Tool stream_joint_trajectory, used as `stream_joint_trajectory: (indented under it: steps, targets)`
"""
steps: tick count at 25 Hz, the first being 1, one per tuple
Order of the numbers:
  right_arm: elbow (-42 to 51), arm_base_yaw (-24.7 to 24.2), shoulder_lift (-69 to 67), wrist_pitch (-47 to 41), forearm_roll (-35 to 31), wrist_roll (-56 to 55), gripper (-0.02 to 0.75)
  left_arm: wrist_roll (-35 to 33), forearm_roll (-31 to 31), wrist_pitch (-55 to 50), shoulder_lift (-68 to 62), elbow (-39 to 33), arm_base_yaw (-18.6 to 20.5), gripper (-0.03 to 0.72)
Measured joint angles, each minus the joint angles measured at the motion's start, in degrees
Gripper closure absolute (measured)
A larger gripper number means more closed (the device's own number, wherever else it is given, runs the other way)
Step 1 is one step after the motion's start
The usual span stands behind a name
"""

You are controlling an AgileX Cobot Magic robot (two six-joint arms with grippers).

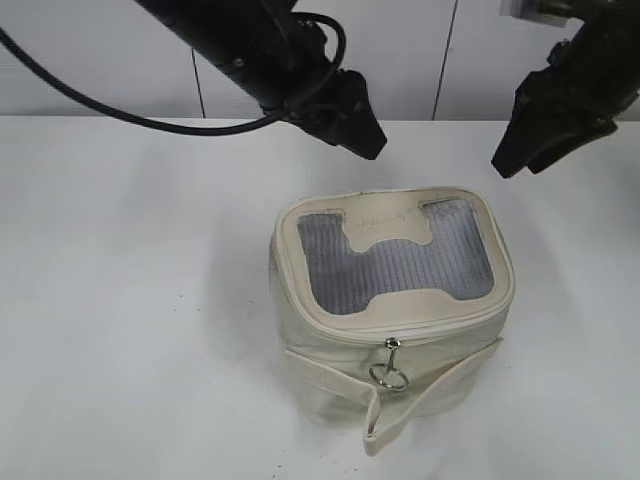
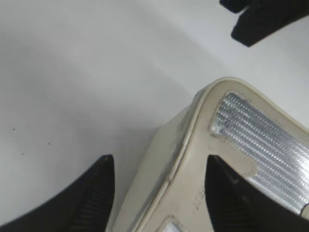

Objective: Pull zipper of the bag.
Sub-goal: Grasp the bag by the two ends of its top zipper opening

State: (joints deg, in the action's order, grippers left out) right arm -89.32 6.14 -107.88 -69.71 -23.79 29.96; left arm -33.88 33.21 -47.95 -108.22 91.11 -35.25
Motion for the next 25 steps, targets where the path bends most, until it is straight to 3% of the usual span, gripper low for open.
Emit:
stream_joint_trajectory:
  steps: [9,21,23,25]
  targets:
    - [13.43,-0.06,4.35,0.72,1.18,1.31,0.329,-5.41,7.55,-11.91,-12.65,13.94,0.00,0.212]
    - [21.32,-3.40,7.07,4.73,0.96,4.01,0.329,-6.58,11.99,-15.06,-19.00,16.08,-0.12,0.181]
    - [22.79,-3.40,7.07,5.15,-1.81,6.70,0.329,-6.58,12.35,-15.40,-19.59,16.14,-0.24,0.209]
    - [24.54,-3.45,7.07,6.60,-4.33,9.31,0.329,-6.58,12.66,-15.92,-19.67,16.50,-0.36,0.305]
